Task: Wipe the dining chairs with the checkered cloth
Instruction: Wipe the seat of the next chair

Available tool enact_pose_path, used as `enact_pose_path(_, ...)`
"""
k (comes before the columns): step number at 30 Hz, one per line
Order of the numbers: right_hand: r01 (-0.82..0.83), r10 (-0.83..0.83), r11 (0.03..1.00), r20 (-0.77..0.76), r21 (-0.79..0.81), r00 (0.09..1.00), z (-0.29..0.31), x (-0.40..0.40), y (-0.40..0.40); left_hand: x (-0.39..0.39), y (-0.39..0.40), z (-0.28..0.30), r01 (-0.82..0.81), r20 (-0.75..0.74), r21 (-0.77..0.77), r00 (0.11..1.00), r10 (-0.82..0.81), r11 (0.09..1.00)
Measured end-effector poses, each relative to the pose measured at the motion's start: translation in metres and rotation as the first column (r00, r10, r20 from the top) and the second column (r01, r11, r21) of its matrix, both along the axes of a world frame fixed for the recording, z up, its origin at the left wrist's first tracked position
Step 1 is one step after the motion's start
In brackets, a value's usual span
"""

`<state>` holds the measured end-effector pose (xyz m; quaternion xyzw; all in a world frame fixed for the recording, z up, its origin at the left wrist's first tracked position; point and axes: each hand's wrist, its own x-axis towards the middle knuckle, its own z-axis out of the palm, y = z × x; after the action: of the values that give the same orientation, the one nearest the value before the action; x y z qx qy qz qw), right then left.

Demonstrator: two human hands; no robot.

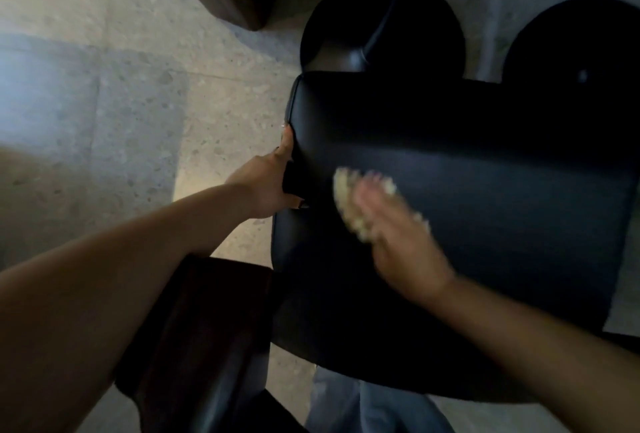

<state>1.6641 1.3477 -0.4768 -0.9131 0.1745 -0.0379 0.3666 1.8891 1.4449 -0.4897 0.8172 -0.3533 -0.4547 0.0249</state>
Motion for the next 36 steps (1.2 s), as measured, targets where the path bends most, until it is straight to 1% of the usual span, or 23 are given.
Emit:
enact_pose_path(1,0.15,-0.15,0.988,0.024,-0.026,0.988,0.001,0.024,-0.026,0.0,0.001,0.0,-0.001,-0.001,-0.001,1.0,0.001,1.0)
enact_pose_path(2,0.269,-0.269,0.962,-0.002,-0.055,0.963,0.0,0.05,-0.051,0.001,0.001,0.0,-0.002,-0.002,-0.002,1.0,0.002,1.0)
enact_pose_path(3,0.356,-0.363,0.929,-0.073,-0.097,0.929,-0.003,0.077,-0.074,0.0,0.001,0.0,-0.002,-0.002,0.0,1.0,0.002,1.0)
enact_pose_path(5,0.496,-0.531,0.846,-0.237,-0.194,0.814,-0.01,0.123,-0.107,0.0,0.001,0.0,-0.005,-0.015,0.005,1.0,0.005,1.0)
enact_pose_path(6,0.54,-0.592,0.806,-0.296,-0.244,0.75,-0.013,0.14,-0.111,0.0,0.002,0.0,-0.008,-0.023,0.004,1.0,0.008,1.0)
enact_pose_path(7,0.564,-0.628,0.778,-0.321,-0.277,0.709,-0.015,0.154,-0.105,0.0,0.002,0.0,-0.01,-0.028,-0.001,1.0,0.01,1.0)
enact_pose_path(8,0.565,-0.63,0.777,-0.33,-0.278,0.703,-0.014,0.167,-0.094,0.0,0.002,0.0,-0.007,-0.027,-0.006,1.0,0.007,1.0)
enact_pose_path(9,0.531,-0.593,0.805,-0.321,-0.265,0.738,-0.015,0.177,-0.079,0.0,0.002,0.0,0.001,-0.023,-0.008,1.0,-0.001,1.0)
enact_pose_path(10,0.461,-0.521,0.851,-0.307,-0.251,0.796,-0.019,0.183,-0.061,-0.001,0.001,0.001,0.016,-0.021,-0.008,1.0,-0.016,1.0)
enact_pose_path(12,0.242,-0.313,0.939,-0.313,-0.246,0.897,-0.026,0.19,-0.035,0.0,0.0,0.002,0.05,-0.009,-0.003,0.999,-0.05,0.999)
enact_pose_path(13,0.119,-0.203,0.959,-0.337,-0.256,0.919,-0.027,0.189,-0.032,0.0,-0.001,0.003,0.065,-0.007,0.006,0.998,-0.065,0.998)
enact_pose_path(15,-0.059,-0.052,0.954,-0.357,-0.294,0.933,-0.028,0.179,-0.044,0.002,-0.004,0.007,0.095,-0.015,0.034,0.995,-0.095,0.995)
enact_pose_path(17,-0.131,0.011,0.942,-0.361,-0.308,0.933,-0.028,0.165,-0.061,0.002,-0.009,0.012,0.16,0.014,0.083,0.987,-0.162,0.984)
enact_pose_path(19,-0.118,-0.006,0.938,-0.354,-0.327,0.935,-0.029,0.15,-0.08,0.002,-0.018,0.019,0.245,0.08,0.129,0.963,-0.257,0.961)
enact_pose_path(22,-0.027,-0.095,0.937,-0.331,-0.348,0.939,-0.033,0.116,-0.107,-0.003,-0.036,0.027,0.366,0.165,0.14,0.907,-0.386,0.92)
enact_pose_path(26,0.061,-0.181,0.934,-0.318,-0.353,0.931,-0.039,0.06,-0.144,-0.017,-0.065,0.031,0.494,0.171,0.175,0.836,-0.521,0.851)
enact_pose_path(30,0.145,-0.28,0.924,-0.368,-0.354,0.887,-0.039,-0.003,-0.185,-0.043,-0.101,0.033,0.516,0.13,0.112,0.84,-0.527,0.849)
enact_pose_path(32,0.212,-0.352,0.905,-0.368,-0.369,0.86,-0.037,-0.036,-0.201,-0.059,-0.116,0.031,0.516,0.106,0.135,0.841,-0.53,0.846)
enact_pose_path(34,0.3,-0.435,0.873,-0.334,-0.385,0.836,-0.033,-0.065,-0.212,-0.07,-0.123,0.028,0.502,0.13,0.176,0.841,-0.526,0.847)
enact_pose_path(36,0.407,-0.534,0.825,-0.308,-0.391,0.787,-0.031,-0.087,-0.22,-0.074,-0.121,0.025,0.486,0.164,0.175,0.843,-0.512,0.856)
